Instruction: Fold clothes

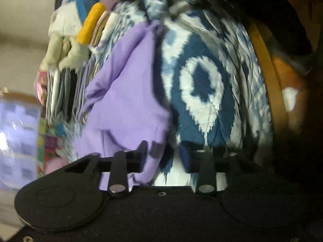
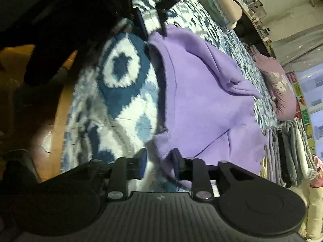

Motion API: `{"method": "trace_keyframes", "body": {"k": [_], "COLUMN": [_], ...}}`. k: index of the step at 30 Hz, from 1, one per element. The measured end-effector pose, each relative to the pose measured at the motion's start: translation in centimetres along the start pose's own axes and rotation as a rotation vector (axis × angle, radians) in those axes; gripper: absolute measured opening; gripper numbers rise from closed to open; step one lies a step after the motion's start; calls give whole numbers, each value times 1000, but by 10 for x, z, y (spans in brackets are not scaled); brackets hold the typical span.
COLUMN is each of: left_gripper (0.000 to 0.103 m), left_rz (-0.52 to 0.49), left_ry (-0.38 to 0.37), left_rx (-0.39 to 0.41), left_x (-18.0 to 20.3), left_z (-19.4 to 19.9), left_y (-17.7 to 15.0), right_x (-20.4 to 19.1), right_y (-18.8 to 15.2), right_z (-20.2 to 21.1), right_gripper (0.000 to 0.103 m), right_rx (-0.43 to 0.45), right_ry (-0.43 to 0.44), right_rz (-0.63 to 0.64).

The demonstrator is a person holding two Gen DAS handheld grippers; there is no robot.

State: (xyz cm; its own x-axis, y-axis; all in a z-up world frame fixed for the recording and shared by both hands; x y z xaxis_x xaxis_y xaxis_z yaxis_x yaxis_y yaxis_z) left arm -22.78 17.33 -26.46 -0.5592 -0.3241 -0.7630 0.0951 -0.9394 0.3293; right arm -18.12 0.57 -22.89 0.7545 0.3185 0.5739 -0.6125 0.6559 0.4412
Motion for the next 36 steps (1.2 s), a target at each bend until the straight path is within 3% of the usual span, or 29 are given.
{"method": "trace_keyframes", "body": {"k": [4,10,12,15,18,20,22,27,31,33,36], "left_gripper": [45,51,54,56,57,57,57,62,66,68,68], "left_rz": [271,802,939,1060,1164,1228,1295,1423,1629,1732,1832], "left_ry": [68,125,129,160,181,197,217,256,297,338,385], "left_rx": [11,-9,-62,-132,-153,-122,-86,77,192,201,130], "left_x": [-38,-77,-72,-51,-44,-47,-49,-73,-89,-91,-87], "left_z": [25,-19,-40,-59,-64,-57,-50,-8,8,11,4], "left_y": [1,10,2,-14,-23,-27,-29,-22,-45,-66,-97], "right_x": [18,87,95,73,54,62,71,96,120,128,137], "right_y": [1,16,21,11,15,10,5,-5,-27,-46,-76], "right_z": [26,16,-3,-57,-64,-57,-48,-17,-5,-2,-1], "right_gripper": [31,31,31,33,32,32,32,34,39,48,50], "right_rx": [30,174,207,70,54,71,122,360,517,560,598], "right_ry": [-1,-165,-191,-159,-212,-199,-206,-262,-308,-319,-327], "right_rz": [-136,-604,-738,-844,-755,-878,-1004,-1280,-1433,-1493,-1586]}}
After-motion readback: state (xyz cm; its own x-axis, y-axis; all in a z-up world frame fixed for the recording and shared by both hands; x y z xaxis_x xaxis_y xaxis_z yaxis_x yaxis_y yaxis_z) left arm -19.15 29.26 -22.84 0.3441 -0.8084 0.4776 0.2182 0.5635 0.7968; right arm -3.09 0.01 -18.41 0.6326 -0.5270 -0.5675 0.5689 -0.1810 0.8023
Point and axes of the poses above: each gripper's, at about its wrist camera, not at the fingertips, and z roughly against the way its jaws point, x to its right, y to its top, the point moved 8 cm from there along -z, roughly the way its jaws point, and after that the axes turned 11 degrees about x, right-handed, at the moved point
